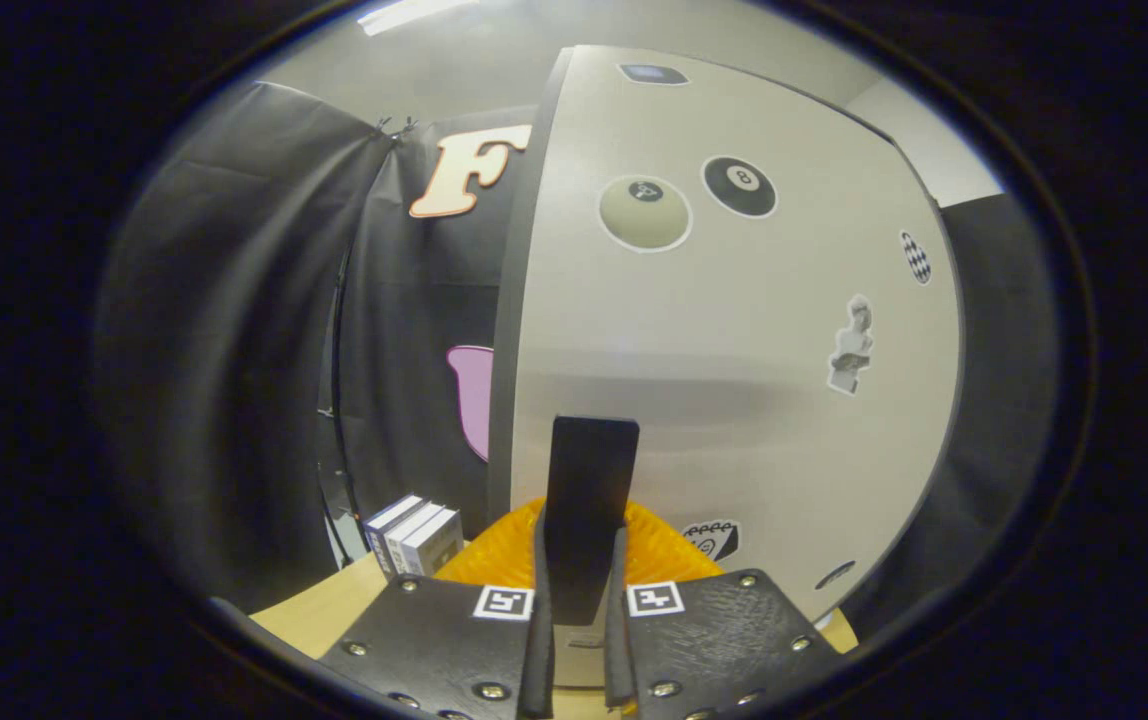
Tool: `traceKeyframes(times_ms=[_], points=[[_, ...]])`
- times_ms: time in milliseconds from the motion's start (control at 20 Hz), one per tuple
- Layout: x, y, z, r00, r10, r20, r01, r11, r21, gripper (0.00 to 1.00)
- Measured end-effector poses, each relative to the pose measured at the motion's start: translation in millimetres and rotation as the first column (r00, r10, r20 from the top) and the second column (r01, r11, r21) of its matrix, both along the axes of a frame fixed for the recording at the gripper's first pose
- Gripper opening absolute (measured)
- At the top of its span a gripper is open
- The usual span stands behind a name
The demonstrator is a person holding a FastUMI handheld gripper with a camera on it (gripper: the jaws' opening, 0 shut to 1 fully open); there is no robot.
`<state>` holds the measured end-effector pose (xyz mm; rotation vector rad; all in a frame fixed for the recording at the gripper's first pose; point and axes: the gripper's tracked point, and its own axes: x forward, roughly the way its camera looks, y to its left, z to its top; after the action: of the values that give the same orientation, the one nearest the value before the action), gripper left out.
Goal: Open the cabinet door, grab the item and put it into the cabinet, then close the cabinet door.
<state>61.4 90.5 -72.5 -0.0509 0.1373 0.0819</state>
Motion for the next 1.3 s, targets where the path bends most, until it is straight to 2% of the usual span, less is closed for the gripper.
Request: traceKeyframes(times_ms=[50, 750, 1300], points=[[-2, 3, -6, 1.0, 0.005, -0.001, -0.005, 1.0, 0.012, 0.06], [-45, -13, 4, 0.999, 0.035, -0.035, -0.035, 0.999, -0.001, 0.06], [-75, -43, 3, 0.996, -0.069, -0.063, 0.07, 0.997, 0.019, 0.05]])
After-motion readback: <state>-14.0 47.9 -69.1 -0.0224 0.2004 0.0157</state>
